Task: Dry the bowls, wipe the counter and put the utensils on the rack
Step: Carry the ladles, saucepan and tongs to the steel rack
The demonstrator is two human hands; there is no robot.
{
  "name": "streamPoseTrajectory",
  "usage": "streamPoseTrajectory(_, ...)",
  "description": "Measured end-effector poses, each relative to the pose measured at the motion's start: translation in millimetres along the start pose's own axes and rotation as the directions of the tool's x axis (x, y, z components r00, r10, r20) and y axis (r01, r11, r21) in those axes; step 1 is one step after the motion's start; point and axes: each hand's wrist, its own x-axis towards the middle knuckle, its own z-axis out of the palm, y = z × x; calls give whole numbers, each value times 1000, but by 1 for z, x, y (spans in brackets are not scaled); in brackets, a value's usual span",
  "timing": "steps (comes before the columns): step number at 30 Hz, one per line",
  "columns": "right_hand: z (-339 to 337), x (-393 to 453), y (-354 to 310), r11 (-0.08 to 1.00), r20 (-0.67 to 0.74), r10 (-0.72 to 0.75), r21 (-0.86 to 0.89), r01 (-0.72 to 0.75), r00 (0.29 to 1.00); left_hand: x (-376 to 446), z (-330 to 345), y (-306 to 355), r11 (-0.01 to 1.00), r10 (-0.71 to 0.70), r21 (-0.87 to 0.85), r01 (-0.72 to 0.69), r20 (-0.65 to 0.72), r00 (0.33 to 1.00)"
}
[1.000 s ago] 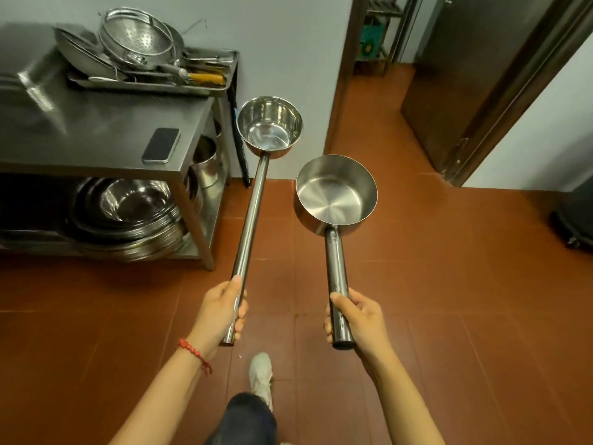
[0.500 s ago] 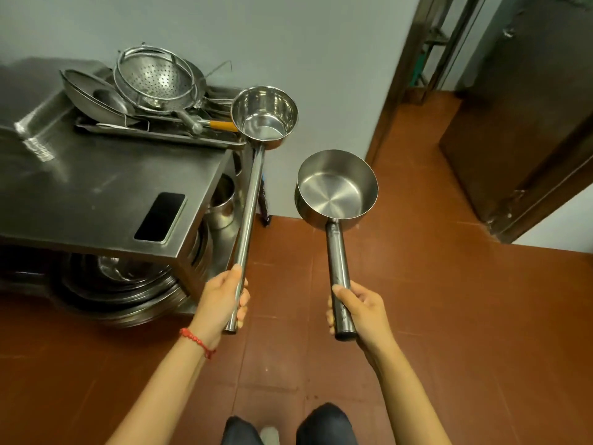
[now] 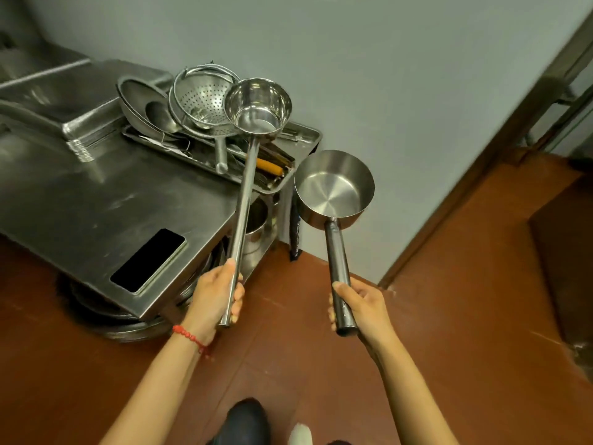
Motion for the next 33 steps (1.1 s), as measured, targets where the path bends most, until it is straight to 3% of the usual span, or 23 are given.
streamPoseTrajectory(9,-3,139,-30,997,100,67,-34,-64,993,109,7,35,994,-44,-104,25,-189,981)
streamPoseTrajectory(16,2,256,-53,994,107,98,-67,-91,989,203,12,65,994,-55,-105,31,-240,969)
streamPoseTrajectory(25,-2,354,-72,982,95,148,-134,-135,984,264,27,79,993,-112,-76,95,-269,957)
streamPoseTrajectory(33,-6,405,-87,972,187,187,-179,-154,964,299,59,84,976,-146,-199,89,-294,945)
